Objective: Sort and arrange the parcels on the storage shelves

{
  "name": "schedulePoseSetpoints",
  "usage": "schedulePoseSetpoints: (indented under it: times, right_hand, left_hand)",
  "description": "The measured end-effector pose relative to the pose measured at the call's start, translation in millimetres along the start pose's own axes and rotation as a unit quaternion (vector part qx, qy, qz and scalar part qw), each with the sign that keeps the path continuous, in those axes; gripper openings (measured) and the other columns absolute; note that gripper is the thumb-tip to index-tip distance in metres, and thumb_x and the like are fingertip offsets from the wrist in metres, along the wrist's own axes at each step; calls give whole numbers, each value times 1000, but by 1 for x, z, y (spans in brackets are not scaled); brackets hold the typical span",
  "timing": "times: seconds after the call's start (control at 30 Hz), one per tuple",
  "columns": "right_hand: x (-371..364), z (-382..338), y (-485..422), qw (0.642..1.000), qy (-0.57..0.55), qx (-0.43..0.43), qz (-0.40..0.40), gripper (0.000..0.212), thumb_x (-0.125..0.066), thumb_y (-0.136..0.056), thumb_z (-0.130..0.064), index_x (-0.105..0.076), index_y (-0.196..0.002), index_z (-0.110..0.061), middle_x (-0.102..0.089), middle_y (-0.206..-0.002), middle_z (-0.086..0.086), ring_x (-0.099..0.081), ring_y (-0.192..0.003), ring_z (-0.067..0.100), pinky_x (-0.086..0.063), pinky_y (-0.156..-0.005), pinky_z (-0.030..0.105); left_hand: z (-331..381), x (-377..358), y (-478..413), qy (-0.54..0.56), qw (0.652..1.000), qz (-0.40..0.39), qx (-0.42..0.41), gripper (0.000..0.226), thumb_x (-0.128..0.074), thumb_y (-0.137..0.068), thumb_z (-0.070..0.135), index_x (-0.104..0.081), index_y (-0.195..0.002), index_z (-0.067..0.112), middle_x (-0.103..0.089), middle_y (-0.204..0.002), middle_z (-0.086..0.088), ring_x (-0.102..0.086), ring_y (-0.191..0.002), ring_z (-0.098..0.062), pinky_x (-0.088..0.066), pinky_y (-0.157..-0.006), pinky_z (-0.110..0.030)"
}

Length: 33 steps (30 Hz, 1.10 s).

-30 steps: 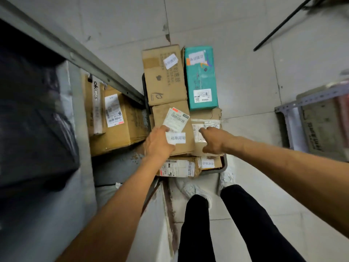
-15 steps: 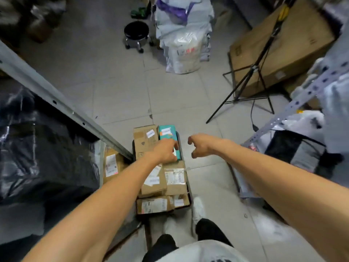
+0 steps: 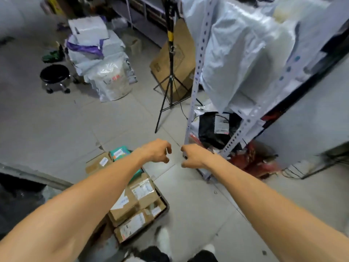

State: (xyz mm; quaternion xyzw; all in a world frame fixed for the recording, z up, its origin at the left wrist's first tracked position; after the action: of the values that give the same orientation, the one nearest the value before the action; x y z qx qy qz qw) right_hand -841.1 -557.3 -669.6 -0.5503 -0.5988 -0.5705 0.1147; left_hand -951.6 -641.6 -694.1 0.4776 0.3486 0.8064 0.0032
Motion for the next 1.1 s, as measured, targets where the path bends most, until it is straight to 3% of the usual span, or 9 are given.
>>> schedulePoseSetpoints:
  times: [0.1,0.2,0.3,0.43,0.57,0.7,1.1]
  right_hand:
    - [2,45,41,999,-9,-33,22,35,-63,-83,-26,-50,-111,-10,-56,-110,9,-54,-96,27,-46,-74,35]
    - [9,96,90,995,-30,-76,50,43,-66,-79,-29,-52,-116,-11,-59,-114,10,-57,-97,28,-52,-82,40]
    - [20,156,146,985,-44,-131,101,46,-68,-79,-31,-53,-116,-8,-59,-115,12,-58,-101,30,-51,-85,41]
    - [38,231,227,946,-63,-237,210,59,-68,-80,-38,-46,-123,-5,-54,-114,15,-54,-107,35,-47,-83,39]
    - [38,272,295,910,-56,-310,270,69,-66,-82,-36,-36,-135,-3,-44,-128,18,-43,-119,38,-43,-95,46]
    - [35,301,346,871,-56,-352,338,78,-66,-84,-32,-25,-144,-3,-37,-136,18,-33,-127,36,-36,-103,41]
    - [12,394,495,797,-36,-468,380,75,-67,-83,-31,-30,-143,-5,-41,-135,15,-37,-127,32,-39,-103,38]
  left_hand:
    - [61,0,-6,-19,998,3,-60,35,-71,-83,26,-62,-116,18,-64,-113,0,-60,-102,-20,-49,-83,-32]
    - [131,5,-14,-40,990,6,-134,31,-71,-80,26,-64,-109,19,-65,-106,0,-61,-95,-19,-50,-77,-30]
    - [210,7,-20,-62,977,6,-204,34,-71,-78,33,-65,-109,21,-65,-100,3,-61,-89,-16,-54,-81,-34]
    - [313,7,-25,-96,952,21,-291,41,-70,-78,34,-61,-116,21,-66,-107,2,-62,-97,-20,-53,-85,-39]
    - [400,4,-15,-136,918,82,-363,51,-69,-80,38,-55,-125,18,-60,-120,-2,-57,-109,-23,-50,-87,-37]
    - [473,4,-4,-159,885,149,-411,55,-68,-80,39,-52,-128,17,-54,-127,-3,-55,-114,-26,-47,-91,-39]
    - [674,-43,16,-195,828,151,-504,61,-72,-79,44,-50,-128,18,-55,-121,-4,-55,-108,-25,-46,-84,-37]
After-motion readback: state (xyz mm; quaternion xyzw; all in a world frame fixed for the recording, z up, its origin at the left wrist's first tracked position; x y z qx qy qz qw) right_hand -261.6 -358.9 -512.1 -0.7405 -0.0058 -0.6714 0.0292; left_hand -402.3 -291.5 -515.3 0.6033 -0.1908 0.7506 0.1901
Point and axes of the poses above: each hand's wrist, its own y-axis away from the middle knuckle, its own x-axis out of the back of the hand, z = x × y, the point moved 5 cm from there along -y, towards the middle knuckle
